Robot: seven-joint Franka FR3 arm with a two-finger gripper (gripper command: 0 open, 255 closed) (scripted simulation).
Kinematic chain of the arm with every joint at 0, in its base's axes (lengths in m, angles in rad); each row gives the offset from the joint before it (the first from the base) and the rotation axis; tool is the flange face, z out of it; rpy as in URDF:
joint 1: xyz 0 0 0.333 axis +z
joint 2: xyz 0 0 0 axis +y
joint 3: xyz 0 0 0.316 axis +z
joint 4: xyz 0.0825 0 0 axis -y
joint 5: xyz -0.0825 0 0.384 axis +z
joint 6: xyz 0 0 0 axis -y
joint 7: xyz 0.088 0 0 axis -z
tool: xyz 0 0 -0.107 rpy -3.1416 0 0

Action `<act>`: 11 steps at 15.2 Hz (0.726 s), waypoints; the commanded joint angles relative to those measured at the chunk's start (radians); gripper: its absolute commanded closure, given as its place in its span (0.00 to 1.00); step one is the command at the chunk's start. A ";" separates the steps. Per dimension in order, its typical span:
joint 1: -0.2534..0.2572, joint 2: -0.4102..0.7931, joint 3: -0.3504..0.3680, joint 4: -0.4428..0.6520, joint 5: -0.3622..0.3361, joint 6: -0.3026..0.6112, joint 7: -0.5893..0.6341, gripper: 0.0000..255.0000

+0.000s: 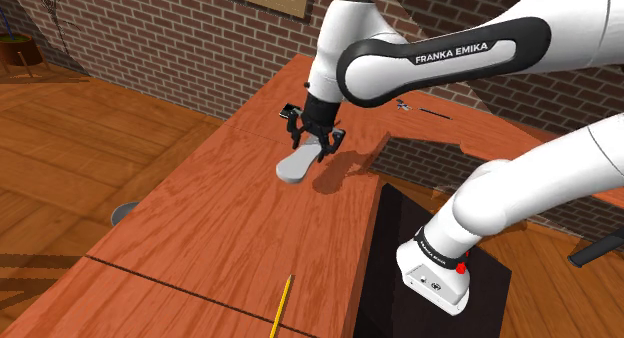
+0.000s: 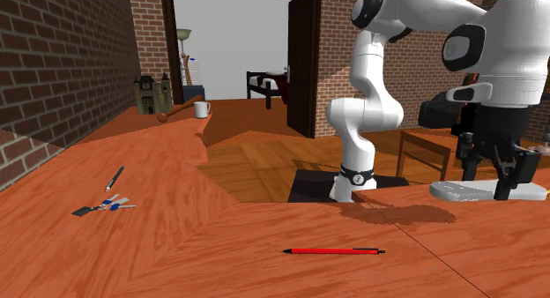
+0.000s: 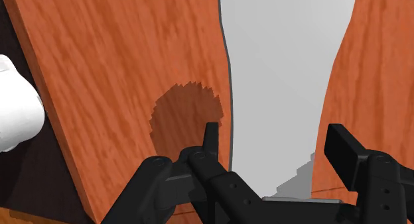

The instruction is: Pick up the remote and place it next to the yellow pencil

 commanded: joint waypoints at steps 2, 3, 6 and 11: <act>0.027 0.010 0.057 0.024 0.015 -0.005 0.078 1.00; 0.034 0.021 0.078 0.037 0.016 -0.004 0.106 1.00; 0.049 0.061 0.143 0.082 0.012 -0.001 0.194 1.00; 0.058 0.157 0.259 0.179 -0.029 0.005 0.353 1.00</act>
